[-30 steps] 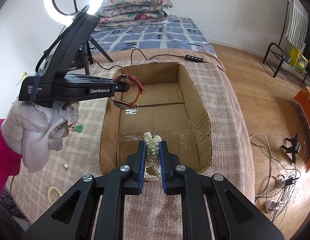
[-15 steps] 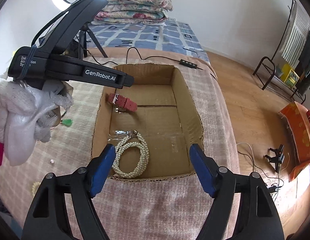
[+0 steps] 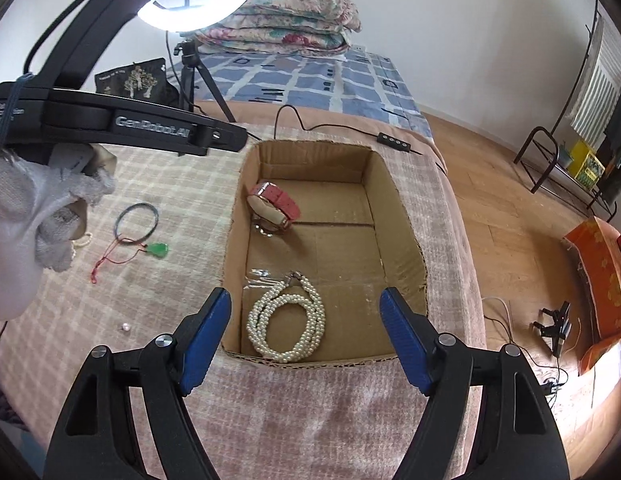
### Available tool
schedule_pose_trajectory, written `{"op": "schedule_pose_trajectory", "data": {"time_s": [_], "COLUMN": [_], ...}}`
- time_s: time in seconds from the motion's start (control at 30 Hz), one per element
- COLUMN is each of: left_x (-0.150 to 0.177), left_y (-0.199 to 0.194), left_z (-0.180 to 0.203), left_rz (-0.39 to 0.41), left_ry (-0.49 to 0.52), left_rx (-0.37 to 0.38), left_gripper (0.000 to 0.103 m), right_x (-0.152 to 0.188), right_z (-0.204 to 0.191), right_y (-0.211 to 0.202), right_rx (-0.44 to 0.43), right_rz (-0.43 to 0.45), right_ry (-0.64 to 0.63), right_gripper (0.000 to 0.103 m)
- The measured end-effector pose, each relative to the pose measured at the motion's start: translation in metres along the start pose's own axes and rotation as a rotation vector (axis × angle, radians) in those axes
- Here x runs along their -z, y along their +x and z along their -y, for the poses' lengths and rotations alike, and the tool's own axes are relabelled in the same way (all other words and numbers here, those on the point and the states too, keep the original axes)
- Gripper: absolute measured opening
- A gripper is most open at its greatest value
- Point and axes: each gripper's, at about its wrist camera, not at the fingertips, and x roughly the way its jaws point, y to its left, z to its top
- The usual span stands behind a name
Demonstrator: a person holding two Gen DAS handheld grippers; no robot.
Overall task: Organize jewelry
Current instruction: 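Move both tools back over the remaining jewelry on the bed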
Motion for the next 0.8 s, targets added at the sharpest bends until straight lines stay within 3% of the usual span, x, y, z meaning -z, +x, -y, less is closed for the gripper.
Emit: {"op": "schedule_pose_trajectory", "data": {"time_s": [0.47,0.8], "left_x": [0.040,0.099], "left_y": [-0.118,-0.152], "left_z": [-0.101,-0.166], "left_rz": [0.113,0.073], "left_ry": [-0.112,-0.216], "left_rx": [-0.135,-0.173], "left_gripper": [0.069,0.069], "right_x": [-0.023,-0.015], "right_z": [-0.051,-0.089], "right_y": [-0.020,-0.031], "right_rx": [-0.128,-0.184], "right_rz": [0.073,0.077], "right_ry": [-0.024,-0.081], "right_gripper": [0.076,0.076]}}
